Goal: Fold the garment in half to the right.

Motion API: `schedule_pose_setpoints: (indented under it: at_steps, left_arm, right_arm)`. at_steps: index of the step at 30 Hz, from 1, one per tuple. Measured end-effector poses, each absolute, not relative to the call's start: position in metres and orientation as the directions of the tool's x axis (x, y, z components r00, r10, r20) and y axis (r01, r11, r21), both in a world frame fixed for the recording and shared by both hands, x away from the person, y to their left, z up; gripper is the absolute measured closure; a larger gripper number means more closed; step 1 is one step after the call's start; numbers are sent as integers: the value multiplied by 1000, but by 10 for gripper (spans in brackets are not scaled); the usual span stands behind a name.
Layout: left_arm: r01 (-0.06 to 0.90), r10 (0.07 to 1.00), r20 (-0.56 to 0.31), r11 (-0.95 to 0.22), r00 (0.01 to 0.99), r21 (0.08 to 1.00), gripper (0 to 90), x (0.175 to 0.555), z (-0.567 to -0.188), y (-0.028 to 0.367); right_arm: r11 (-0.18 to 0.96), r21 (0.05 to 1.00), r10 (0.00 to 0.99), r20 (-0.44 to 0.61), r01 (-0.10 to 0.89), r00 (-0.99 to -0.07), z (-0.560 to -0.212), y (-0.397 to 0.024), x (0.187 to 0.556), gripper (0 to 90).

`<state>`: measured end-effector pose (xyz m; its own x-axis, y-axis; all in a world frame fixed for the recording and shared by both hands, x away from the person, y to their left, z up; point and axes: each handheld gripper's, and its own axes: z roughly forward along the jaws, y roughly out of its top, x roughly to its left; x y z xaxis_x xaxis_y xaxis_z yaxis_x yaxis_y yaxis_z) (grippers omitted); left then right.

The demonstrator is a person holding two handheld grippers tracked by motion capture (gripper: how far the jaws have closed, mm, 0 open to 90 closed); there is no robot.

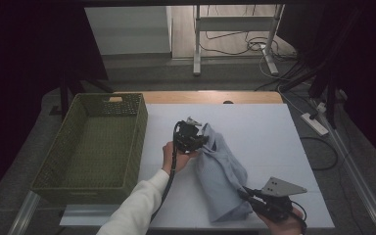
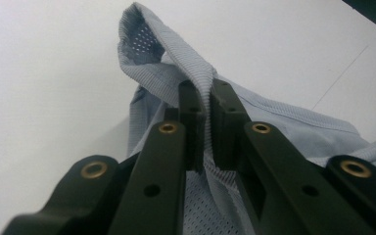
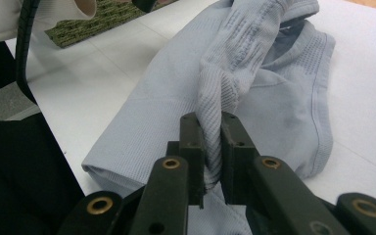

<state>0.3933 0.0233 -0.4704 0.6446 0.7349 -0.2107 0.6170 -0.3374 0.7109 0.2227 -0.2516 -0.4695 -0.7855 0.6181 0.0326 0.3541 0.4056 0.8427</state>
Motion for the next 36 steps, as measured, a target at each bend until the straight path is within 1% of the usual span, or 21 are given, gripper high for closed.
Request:
schedule_pose_setpoints:
  at_steps: [20,30,36]
  left_arm:
    - [622,721,-205,-375,662,688,839,399,-482,4]
    - [626,713,-202,-400,671,669,831,399,-492,-4]
    - [626,712,-203,-401,672,669,826,399,-493,-5]
  right_arm:
    - [442,789,645,49,426,-762,-479,-262,227,819]
    - [489,725,649,69,485,-758,-488,-261,232,819]
    - [490,715,650,80,498,-755,-491,-262,235,819]
